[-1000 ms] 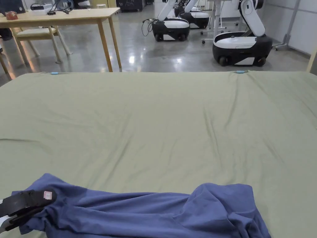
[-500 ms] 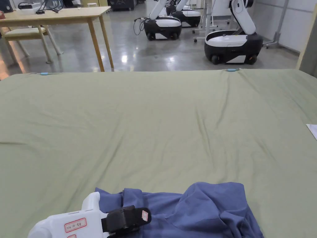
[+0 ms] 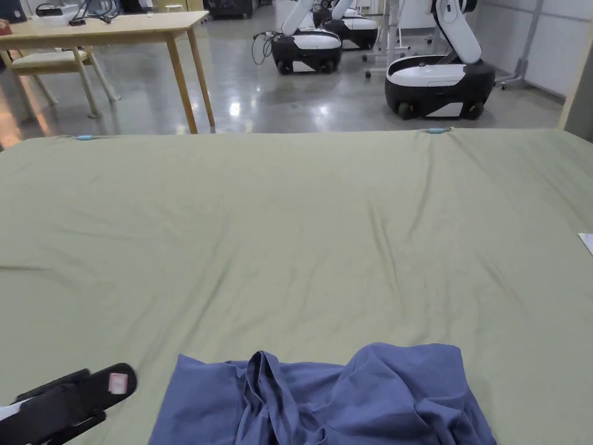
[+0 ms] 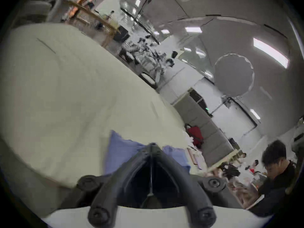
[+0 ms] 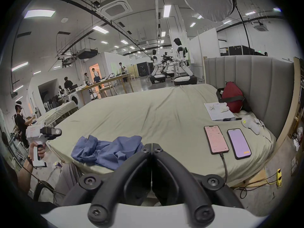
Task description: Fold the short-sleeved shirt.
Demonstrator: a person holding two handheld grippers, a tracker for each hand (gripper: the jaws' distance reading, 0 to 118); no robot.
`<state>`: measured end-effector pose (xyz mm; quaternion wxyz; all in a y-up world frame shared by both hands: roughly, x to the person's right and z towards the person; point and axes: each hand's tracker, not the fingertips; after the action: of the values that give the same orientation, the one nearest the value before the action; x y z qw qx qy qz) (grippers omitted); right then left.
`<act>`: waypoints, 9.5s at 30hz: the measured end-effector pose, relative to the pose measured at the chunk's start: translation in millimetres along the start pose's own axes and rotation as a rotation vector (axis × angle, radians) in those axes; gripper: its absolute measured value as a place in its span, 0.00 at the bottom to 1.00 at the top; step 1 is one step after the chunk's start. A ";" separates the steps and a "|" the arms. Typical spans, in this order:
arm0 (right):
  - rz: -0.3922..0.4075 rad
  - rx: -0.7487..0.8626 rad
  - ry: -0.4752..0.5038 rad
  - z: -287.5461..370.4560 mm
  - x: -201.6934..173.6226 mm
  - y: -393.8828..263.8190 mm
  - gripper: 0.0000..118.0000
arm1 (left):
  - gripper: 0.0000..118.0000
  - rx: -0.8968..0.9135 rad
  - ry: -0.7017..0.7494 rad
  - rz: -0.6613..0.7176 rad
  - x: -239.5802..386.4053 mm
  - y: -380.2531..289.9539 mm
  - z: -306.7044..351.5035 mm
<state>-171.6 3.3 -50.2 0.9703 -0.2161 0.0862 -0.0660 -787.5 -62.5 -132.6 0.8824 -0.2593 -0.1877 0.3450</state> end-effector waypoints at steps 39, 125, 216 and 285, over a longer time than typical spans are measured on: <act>0.071 0.180 -0.077 -6.9 -13.9 21.1 0.00 | 0.00 -0.109 0.085 -0.025 -30.6 -14.5 -55.8; 0.100 0.076 -0.063 -10.5 -16.6 14.5 0.01 | 0.00 -0.157 -0.075 -0.132 37.8 16.0 -97.7; -0.055 -0.294 0.222 -217.4 -127.4 -37.2 0.02 | 0.18 -0.182 0.350 -0.036 -321.8 220.7 55.9; 0.182 0.445 -0.212 -284.4 -100.2 340.4 0.33 | 0.38 0.524 0.406 -0.657 246.3 262.1 -258.0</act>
<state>-294.2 209.5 -436.5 0.9995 0.0056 -0.0135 0.0272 -619.6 191.2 -454.1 0.9995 -0.0168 0.0098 0.0252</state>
